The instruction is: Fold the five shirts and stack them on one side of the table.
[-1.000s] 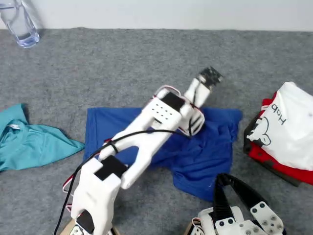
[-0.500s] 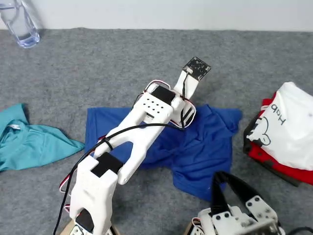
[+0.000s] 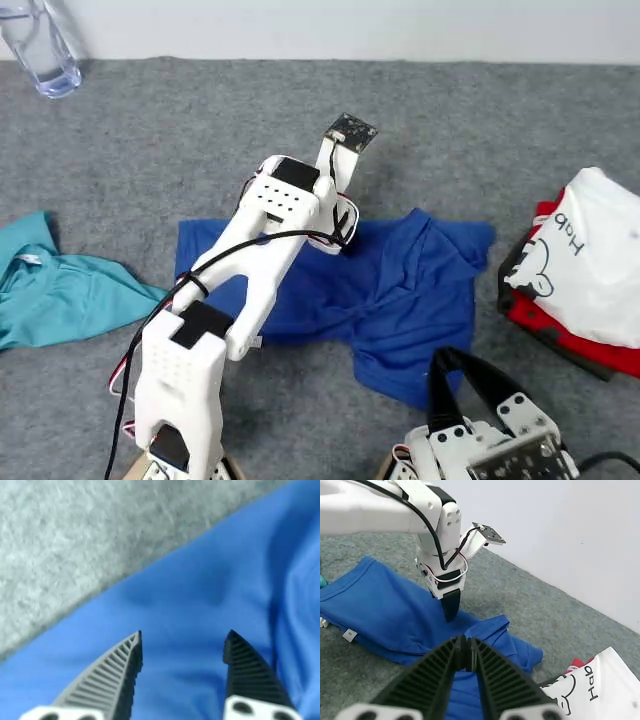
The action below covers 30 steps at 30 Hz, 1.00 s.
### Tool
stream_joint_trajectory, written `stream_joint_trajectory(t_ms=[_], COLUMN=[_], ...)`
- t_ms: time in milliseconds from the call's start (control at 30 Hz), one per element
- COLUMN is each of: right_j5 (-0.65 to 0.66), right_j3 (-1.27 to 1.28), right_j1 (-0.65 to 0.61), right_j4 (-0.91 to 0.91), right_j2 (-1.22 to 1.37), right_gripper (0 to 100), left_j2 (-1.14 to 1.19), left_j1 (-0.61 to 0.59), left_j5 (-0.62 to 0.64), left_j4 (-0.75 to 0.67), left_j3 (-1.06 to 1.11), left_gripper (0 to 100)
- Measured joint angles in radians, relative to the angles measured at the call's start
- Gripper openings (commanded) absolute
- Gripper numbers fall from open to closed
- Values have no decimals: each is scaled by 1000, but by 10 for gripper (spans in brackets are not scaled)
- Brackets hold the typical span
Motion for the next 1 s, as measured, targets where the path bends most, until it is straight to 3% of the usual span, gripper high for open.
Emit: stream_joint_trajectory(t_ms=[267, 567, 700, 1000], right_j5=[0, 0, 0, 0], right_j3=[0, 0, 0, 0], right_j1=[0, 0, 0, 0], right_j4=[0, 0, 0, 0], right_j2=[0, 0, 0, 0], right_gripper=[11, 11, 11, 10], left_j2=[-147, -61, -14, 2], left_j1=[137, 259, 215, -23], left_j5=[2, 2, 2, -43], left_j4=[118, 49, -9, -55], left_j3=[-2, -2, -2, -2], left_gripper=[254, 254, 254, 254])
